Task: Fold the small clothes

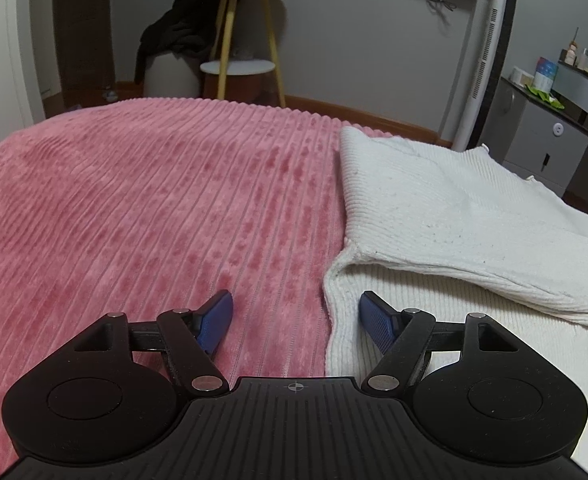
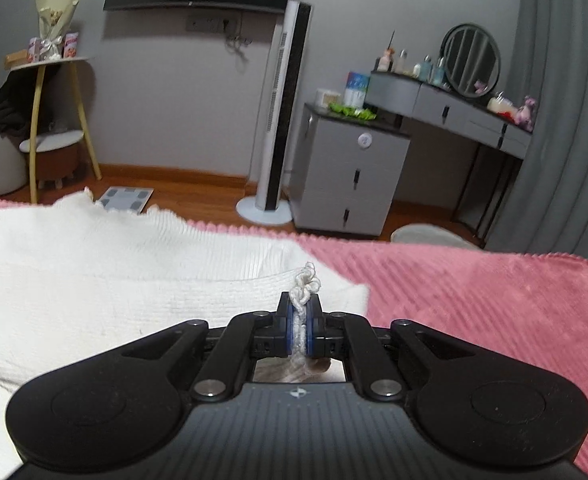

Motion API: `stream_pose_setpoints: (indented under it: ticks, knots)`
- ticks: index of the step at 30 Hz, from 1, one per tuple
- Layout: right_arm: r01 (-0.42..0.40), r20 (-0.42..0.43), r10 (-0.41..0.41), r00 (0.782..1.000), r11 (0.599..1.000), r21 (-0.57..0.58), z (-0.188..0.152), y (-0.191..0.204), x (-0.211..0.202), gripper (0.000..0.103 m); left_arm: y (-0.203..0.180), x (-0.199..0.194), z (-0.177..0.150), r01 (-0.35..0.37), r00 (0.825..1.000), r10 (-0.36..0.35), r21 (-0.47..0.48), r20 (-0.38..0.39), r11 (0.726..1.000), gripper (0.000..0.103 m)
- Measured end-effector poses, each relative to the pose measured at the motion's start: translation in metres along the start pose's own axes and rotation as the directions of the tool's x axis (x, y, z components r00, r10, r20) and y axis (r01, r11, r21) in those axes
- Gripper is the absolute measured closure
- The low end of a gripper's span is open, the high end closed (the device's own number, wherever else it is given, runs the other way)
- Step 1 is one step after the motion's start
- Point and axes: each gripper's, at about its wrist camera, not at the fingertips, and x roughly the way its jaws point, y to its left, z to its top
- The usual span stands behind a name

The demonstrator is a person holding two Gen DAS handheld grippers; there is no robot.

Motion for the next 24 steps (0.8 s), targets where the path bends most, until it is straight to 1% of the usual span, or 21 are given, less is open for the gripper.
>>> stream_pose_setpoints:
  ticks: [1, 2, 3, 4, 5, 6, 7, 10, 12, 15, 17, 19, 21, 22, 23, 24]
  knots:
    - [-0.009, -0.023, 0.009, 1.000, 1.000, 0.008, -0.002, -0.002, 0.005, 0.097, 0.000, 0.001, 0.000, -0.002, 1.000, 0.002, 0.003, 0.000, 1.000, 0.027]
    - [-0.007, -0.064, 0.008, 0.998, 1.000, 0.018, -0.005, -0.006, 0.013, 0.091, 0.000, 0.001, 0.000, -0.004, 1.000, 0.004, 0.006, 0.000, 1.000, 0.027]
    - [0.015, -0.097, -0.012, 0.995, 0.999, 0.028, -0.007, -0.010, 0.018, 0.079, 0.000, 0.002, 0.000, -0.004, 1.000, 0.004, 0.005, -0.001, 1.000, 0.027]
    - [0.052, -0.097, -0.047, 0.994, 0.998, 0.045, -0.008, -0.014, 0.019, 0.070, 0.001, 0.002, 0.000, -0.003, 1.000, 0.003, 0.002, 0.000, 1.000, 0.027]
    - [0.096, -0.082, -0.091, 0.993, 0.993, 0.062, -0.009, -0.020, 0.015, 0.064, 0.001, 0.002, 0.001, -0.001, 1.000, 0.001, -0.004, 0.001, 1.000, 0.027]
    - [0.126, -0.073, -0.121, 0.990, 0.989, 0.079, -0.008, -0.025, 0.009, 0.064, 0.002, 0.001, 0.001, 0.002, 1.000, -0.002, -0.009, 0.001, 1.000, 0.027]
    - [0.120, -0.068, -0.114, 0.991, 0.988, 0.099, -0.009, -0.030, 0.003, 0.064, 0.001, 0.001, 0.001, 0.003, 1.000, -0.003, -0.011, 0.003, 1.000, 0.027]
    - [0.009, -0.065, 0.003, 0.998, 0.983, 0.185, -0.013, -0.043, -0.012, 0.065, -0.001, 0.001, 0.000, -0.002, 1.000, 0.002, 0.002, 0.007, 1.000, 0.027]
    - [-0.050, -0.069, 0.068, 0.995, 0.971, 0.235, -0.013, -0.047, -0.013, 0.065, -0.003, 0.000, -0.001, -0.005, 1.000, 0.005, 0.015, 0.009, 1.000, 0.027]
    - [-0.040, -0.106, 0.070, 0.992, 0.963, 0.268, -0.012, -0.049, -0.002, 0.065, -0.004, -0.002, -0.001, 0.001, 1.000, -0.001, 0.018, 0.006, 1.000, 0.027]
    - [-0.055, -0.115, 0.090, 0.989, 0.959, 0.279, -0.015, -0.045, 0.004, 0.065, -0.003, -0.001, -0.001, 0.003, 1.000, -0.003, 0.013, 0.003, 1.000, 0.027]
    - [-0.079, -0.108, 0.111, 0.988, 0.961, 0.264, -0.015, -0.040, 0.007, 0.066, -0.003, -0.001, -0.001, 0.003, 1.000, -0.003, 0.012, 0.003, 1.000, 0.026]
    - [-0.106, -0.113, 0.139, 0.984, 0.960, 0.258, -0.016, -0.040, 0.009, 0.077, -0.004, 0.000, -0.001, -0.001, 1.000, 0.001, 0.019, 0.005, 1.000, 0.025]
    - [-0.115, -0.115, 0.150, 0.982, 0.958, 0.261, -0.015, -0.041, 0.010, 0.079, -0.005, 0.000, -0.002, -0.004, 1.000, 0.003, 0.023, 0.007, 1.000, 0.025]
    - [-0.115, -0.115, 0.149, 0.982, 0.959, 0.257, -0.015, -0.043, 0.009, 0.086, -0.005, 0.001, -0.002, -0.006, 1.000, 0.006, 0.026, 0.009, 1.000, 0.025]
    - [-0.117, -0.110, 0.148, 0.983, 0.962, 0.246, -0.014, -0.043, 0.009, 0.088, -0.005, 0.001, -0.002, -0.007, 1.000, 0.007, 0.026, 0.010, 1.000, 0.025]
